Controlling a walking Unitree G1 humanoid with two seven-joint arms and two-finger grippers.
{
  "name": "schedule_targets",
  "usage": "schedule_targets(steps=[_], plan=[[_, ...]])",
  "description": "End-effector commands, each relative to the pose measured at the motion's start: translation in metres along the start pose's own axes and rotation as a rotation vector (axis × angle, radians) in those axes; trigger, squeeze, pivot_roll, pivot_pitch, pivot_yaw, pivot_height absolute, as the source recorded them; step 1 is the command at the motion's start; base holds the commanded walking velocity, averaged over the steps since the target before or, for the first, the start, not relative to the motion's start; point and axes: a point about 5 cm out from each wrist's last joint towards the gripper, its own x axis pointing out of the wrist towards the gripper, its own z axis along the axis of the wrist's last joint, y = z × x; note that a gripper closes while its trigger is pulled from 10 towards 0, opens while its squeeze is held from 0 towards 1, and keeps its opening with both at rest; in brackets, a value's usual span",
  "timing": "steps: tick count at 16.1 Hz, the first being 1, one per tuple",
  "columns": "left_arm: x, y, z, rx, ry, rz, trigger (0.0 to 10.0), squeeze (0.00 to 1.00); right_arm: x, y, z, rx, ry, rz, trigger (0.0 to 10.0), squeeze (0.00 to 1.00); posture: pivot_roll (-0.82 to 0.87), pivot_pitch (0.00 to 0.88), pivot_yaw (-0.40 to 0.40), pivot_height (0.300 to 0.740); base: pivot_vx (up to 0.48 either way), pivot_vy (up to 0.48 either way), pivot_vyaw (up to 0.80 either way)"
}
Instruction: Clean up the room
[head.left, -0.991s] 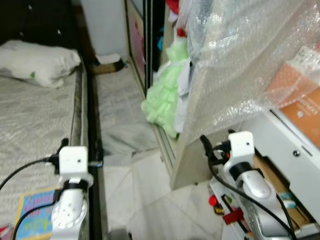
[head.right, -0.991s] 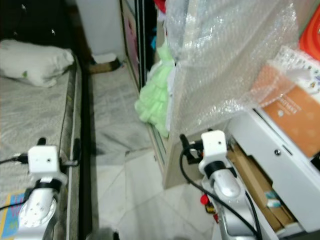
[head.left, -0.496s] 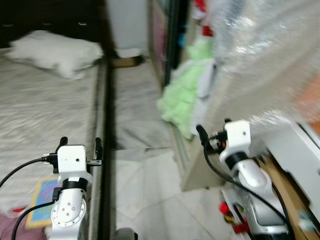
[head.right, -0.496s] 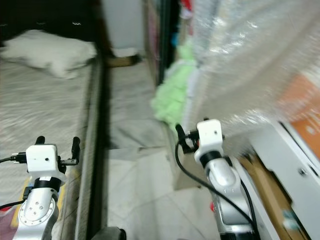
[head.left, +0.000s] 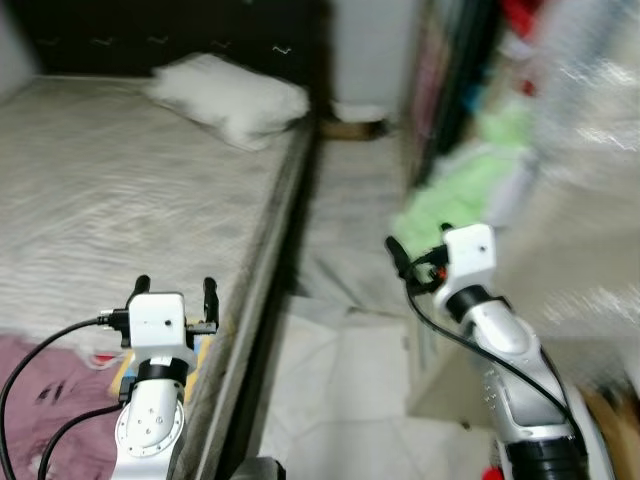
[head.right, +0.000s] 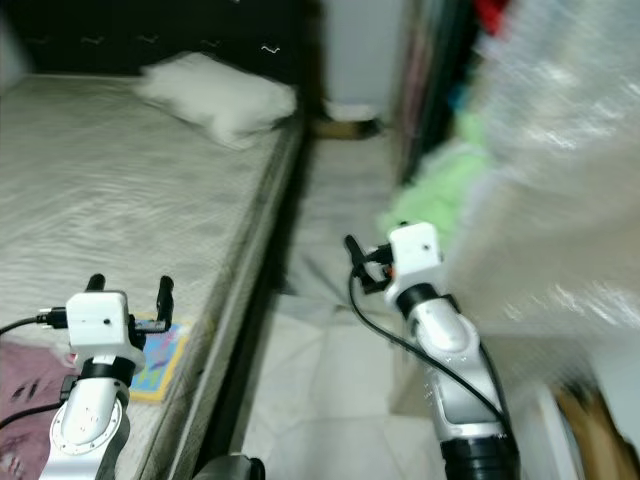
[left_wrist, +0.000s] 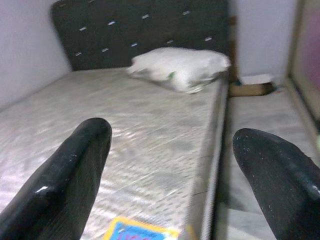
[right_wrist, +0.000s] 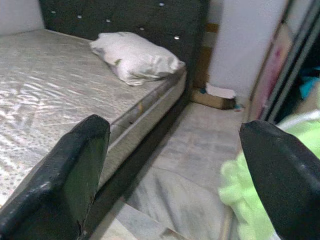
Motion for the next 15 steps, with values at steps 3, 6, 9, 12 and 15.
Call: schedule_targets(steps=[3,6,9,12,15], plan=[[0.002,0.003,0.002,0.006,-0.011,0.002,10.0,0.00,0.008,0.009,0.006,0.020,-0.036,0.029,10.0,0.00,-0.03,0.000,-0.002,0.740,0.000,0.000,0.80],[0.002,0.003,0.003,0.011,-0.013,0.007,10.0,0.00,0.009,0.011,0.006,0.028,-0.040,0.035,10.0,0.00,-0.02,0.000,-0.006,0.740,0.000,0.000,0.80],[0.002,0.003,0.003,0.015,-0.013,0.015,10.0,0.00,0.011,0.012,0.006,0.031,-0.043,0.047,10.0,0.00,-0.02,0.000,-0.012,0.740,0.000,0.000,0.80],[0.002,0.002,0.002,0.012,-0.011,0.010,10.0,0.00,0.018,0.013,0.006,0.035,-0.053,0.037,10.0,0.00,-0.02,0.000,-0.011,0.740,0.000,0.000,0.80],[0.003,0.002,0.003,0.011,-0.013,0.011,10.0,0.00,0.024,0.014,0.007,0.058,-0.064,0.004,10.0,0.00,-0.02,0.000,-0.008,0.740,0.000,0.000,0.80]])
